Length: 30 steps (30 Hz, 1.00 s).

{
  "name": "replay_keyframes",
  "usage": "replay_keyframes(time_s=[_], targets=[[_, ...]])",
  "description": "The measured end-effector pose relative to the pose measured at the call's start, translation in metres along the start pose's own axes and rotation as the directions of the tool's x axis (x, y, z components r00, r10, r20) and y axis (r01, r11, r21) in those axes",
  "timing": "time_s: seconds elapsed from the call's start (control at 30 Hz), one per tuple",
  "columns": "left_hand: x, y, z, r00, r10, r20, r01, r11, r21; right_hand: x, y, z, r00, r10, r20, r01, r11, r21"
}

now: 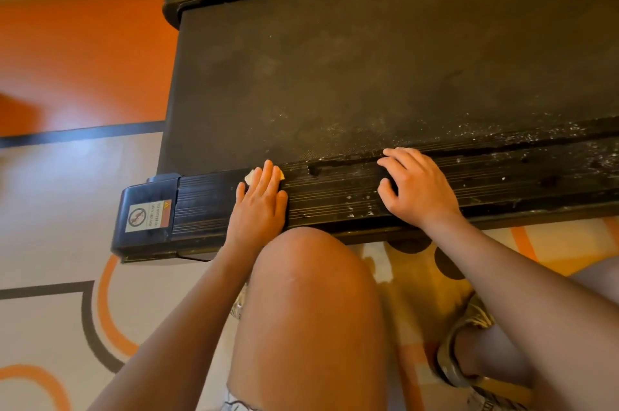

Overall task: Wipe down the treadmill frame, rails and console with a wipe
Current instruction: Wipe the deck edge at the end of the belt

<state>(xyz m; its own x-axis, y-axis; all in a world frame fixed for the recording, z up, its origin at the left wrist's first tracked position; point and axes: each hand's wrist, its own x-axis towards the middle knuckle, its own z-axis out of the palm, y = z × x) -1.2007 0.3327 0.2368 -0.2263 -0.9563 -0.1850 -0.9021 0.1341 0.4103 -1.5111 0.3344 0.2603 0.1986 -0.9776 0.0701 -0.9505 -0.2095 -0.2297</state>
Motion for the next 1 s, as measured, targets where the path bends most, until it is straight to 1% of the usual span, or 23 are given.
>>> replay_keyframes(time_s=[0.1, 0.2, 0.3, 0.5, 0.57, 0.7, 0.83, 0.9, 1.0], targets=[[-0.042, -0.014, 0.008, 0.998, 0.034, 0.045, -0.032, 0.999, -0.026, -0.001, 0.001, 0.0, 1.0, 0.002, -0.001, -0.002, 1.0, -0.008], [-0.064, -0.023, 0.014, 0.998, 0.013, 0.066, -0.015, 0.999, 0.028, 0.0, 0.001, 0.002, 1.0, -0.002, -0.008, 0.002, 1.0, -0.009], [-0.052, -0.014, 0.005, 0.999, 0.009, 0.046, -0.01, 1.0, 0.013, -0.001, 0.002, 0.004, 1.0, -0.014, -0.022, 0.014, 1.0, -0.009], [0.019, 0.011, -0.004, 0.998, -0.059, 0.023, 0.058, 0.998, 0.029, 0.0, 0.002, 0.004, 1.0, -0.006, -0.022, 0.006, 1.0, -0.009], [0.014, 0.01, -0.002, 0.999, -0.034, 0.022, 0.034, 0.999, 0.022, 0.001, 0.003, 0.004, 1.0, -0.003, -0.027, 0.003, 1.0, -0.008], [-0.038, -0.002, 0.006, 1.0, 0.013, 0.003, -0.013, 1.0, -0.002, 0.0, 0.003, 0.005, 0.999, -0.014, -0.031, 0.014, 1.0, -0.009], [-0.073, 0.001, 0.013, 0.999, -0.032, 0.01, 0.032, 0.999, -0.028, 0.0, 0.003, 0.005, 1.0, -0.016, -0.023, 0.015, 1.0, -0.014], [-0.066, 0.004, 0.009, 1.0, -0.023, 0.007, 0.023, 1.0, -0.008, 0.0, 0.003, 0.005, 0.999, -0.022, -0.024, 0.022, 1.0, -0.017], [-0.027, 0.015, 0.003, 1.0, -0.011, 0.01, 0.011, 0.999, 0.039, 0.001, 0.004, 0.006, 0.999, -0.028, -0.04, 0.028, 1.0, -0.013]])
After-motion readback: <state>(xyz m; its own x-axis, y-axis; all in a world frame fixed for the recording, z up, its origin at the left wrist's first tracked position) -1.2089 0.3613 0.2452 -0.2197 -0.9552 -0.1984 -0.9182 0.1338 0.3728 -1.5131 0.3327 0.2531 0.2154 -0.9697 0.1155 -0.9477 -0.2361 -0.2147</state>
